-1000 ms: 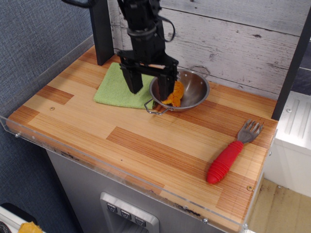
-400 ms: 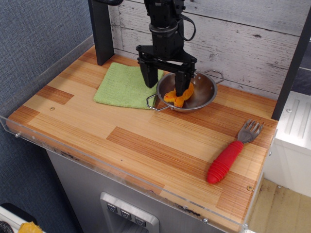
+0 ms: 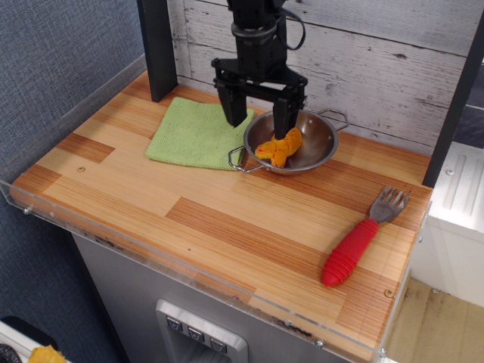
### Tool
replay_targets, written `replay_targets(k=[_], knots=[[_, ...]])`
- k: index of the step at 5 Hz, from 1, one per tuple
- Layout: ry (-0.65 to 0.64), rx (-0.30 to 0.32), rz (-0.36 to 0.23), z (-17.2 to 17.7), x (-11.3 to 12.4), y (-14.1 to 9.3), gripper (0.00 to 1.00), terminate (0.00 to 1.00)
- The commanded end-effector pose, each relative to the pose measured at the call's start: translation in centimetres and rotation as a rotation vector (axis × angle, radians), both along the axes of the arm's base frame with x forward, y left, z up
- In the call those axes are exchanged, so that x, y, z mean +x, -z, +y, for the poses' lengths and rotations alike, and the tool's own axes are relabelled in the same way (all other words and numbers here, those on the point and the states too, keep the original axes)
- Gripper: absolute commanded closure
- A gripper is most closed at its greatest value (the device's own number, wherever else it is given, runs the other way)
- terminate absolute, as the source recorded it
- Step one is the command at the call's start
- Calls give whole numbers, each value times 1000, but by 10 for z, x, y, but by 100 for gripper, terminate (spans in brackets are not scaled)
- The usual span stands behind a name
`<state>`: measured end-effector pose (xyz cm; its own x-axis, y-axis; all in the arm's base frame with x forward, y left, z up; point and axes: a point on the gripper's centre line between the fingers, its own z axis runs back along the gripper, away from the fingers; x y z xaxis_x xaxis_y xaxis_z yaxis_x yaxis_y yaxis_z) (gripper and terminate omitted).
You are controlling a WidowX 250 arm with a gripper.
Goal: PICK UP THE FRUIT AND PUT ON THE ANOTHER SIDE OF THE TABLE
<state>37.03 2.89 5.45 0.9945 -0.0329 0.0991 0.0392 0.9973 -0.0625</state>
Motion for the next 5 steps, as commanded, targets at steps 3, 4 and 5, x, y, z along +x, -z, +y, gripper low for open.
replay_targets(k=[3,4,5], knots=[[113,14,-52,-33,27,-10,0,0],[118,32,-22,-27,24,-5,0,0],[124,56,14,-23,19,4,0,0]])
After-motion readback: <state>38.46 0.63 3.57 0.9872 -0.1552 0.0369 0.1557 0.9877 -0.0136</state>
